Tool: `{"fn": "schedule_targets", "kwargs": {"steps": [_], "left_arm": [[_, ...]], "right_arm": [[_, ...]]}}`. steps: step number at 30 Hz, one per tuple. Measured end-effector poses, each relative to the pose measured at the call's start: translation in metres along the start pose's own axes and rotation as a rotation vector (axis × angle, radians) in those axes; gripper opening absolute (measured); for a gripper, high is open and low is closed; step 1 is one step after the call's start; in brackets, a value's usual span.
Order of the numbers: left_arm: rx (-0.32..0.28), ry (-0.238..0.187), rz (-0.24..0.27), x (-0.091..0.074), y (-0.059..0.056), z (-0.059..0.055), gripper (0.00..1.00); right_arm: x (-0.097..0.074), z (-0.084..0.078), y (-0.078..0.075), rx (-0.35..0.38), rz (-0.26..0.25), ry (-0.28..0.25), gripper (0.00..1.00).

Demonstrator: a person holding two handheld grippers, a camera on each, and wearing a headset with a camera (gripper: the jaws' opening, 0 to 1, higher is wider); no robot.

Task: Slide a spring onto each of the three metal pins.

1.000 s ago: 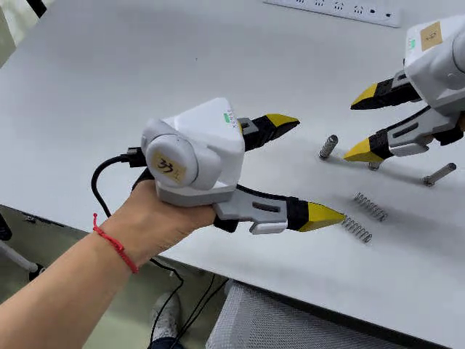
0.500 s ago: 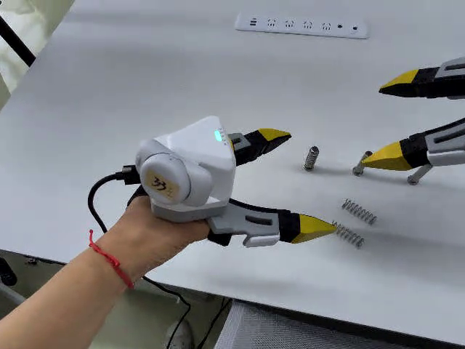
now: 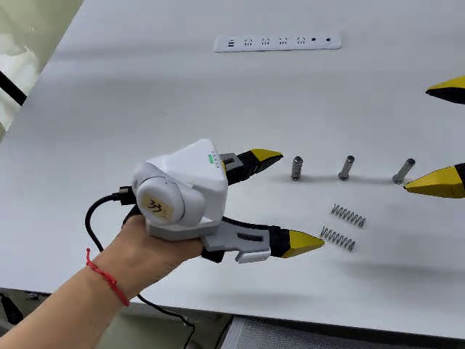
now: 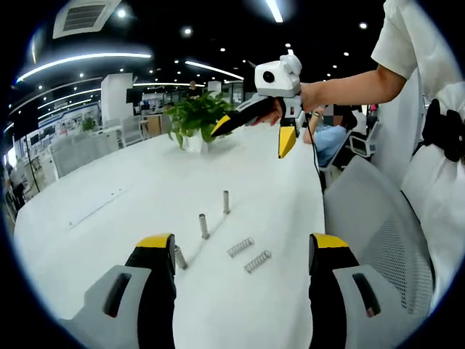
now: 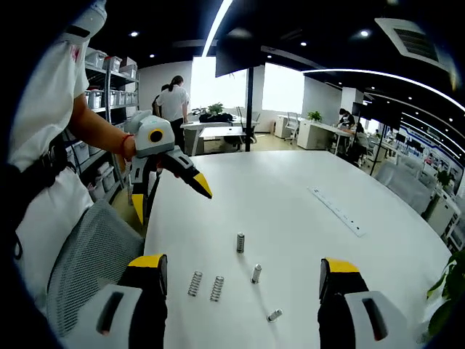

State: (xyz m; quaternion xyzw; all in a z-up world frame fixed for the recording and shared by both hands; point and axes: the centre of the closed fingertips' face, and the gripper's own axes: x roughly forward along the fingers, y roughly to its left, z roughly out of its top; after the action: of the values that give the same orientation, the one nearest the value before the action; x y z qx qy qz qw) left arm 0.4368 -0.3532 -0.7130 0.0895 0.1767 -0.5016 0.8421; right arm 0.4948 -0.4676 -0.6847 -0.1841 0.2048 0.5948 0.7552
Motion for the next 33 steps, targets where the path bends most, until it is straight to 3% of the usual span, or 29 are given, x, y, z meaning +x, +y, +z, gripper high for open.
{"fn": "schedule_targets", "kwargs": {"steps": [8,16,21,33], "left_arm": [[0.054,0.054,-0.057,0.014,-0.006,-0.012,0.67],[0.106,0.113,-0.127,0.032,-0.011,-0.026,0.54],[0.139,0.152,-0.179,0.044,-0.014,-0.04,0.43],[0.214,0.251,-0.285,0.071,-0.019,-0.078,0.32]], "right_arm": [[-0.033,-0.037,0.006,0.045,-0.041,-0.022,0.91],[-0.057,-0.065,0.011,0.086,-0.073,-0.024,0.92],[-0.065,-0.079,0.017,0.096,-0.075,-0.014,0.94],[-0.073,-0.095,0.019,0.094,-0.087,-0.005,0.96]]}}
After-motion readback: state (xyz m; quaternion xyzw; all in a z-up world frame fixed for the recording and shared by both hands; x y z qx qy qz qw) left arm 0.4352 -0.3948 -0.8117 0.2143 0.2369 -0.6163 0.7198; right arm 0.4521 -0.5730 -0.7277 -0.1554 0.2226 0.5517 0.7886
